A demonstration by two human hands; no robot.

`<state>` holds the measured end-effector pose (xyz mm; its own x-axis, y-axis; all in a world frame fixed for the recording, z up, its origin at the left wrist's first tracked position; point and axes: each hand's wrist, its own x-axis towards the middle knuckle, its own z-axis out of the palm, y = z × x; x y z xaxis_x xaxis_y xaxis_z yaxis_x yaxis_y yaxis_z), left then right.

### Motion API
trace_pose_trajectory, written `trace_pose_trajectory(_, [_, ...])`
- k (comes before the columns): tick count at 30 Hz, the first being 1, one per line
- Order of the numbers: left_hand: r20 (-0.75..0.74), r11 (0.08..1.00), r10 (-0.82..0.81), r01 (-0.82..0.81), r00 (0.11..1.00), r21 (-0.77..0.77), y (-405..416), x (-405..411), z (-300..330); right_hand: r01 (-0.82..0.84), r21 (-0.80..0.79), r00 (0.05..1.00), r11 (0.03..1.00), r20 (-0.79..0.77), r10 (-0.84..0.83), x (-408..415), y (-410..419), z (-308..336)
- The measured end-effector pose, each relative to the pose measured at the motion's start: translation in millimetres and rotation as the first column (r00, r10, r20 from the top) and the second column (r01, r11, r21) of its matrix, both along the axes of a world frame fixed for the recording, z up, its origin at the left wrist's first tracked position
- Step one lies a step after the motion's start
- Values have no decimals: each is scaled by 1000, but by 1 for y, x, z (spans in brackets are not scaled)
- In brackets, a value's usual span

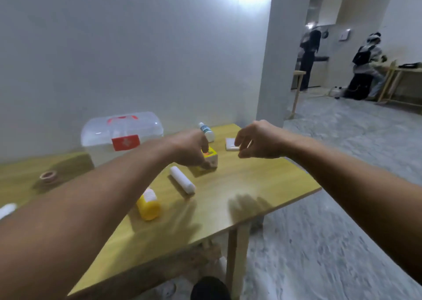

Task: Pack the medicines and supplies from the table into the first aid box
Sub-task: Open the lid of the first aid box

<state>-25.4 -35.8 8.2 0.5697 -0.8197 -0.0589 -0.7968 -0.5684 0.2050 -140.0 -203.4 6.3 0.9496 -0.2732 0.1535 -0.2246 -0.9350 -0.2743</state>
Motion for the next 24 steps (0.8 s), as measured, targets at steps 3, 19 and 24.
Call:
trace_pose_trajectory(3, [66, 996, 87, -85, 994, -27, 32, 32, 14, -59, -1, 997, 998, 48, 59, 40, 20, 5])
trace_pose_trajectory(19, [107, 842, 468, -407, 877, -353, 146, 156, -9, -401, -438, 811, 804, 237, 534, 198, 112, -32])
trace_pose_trajectory(24, [139, 840, 462, -382, 876, -385, 147, 169, -22, -425, -519, 766, 741, 230, 600, 215, 105, -57])
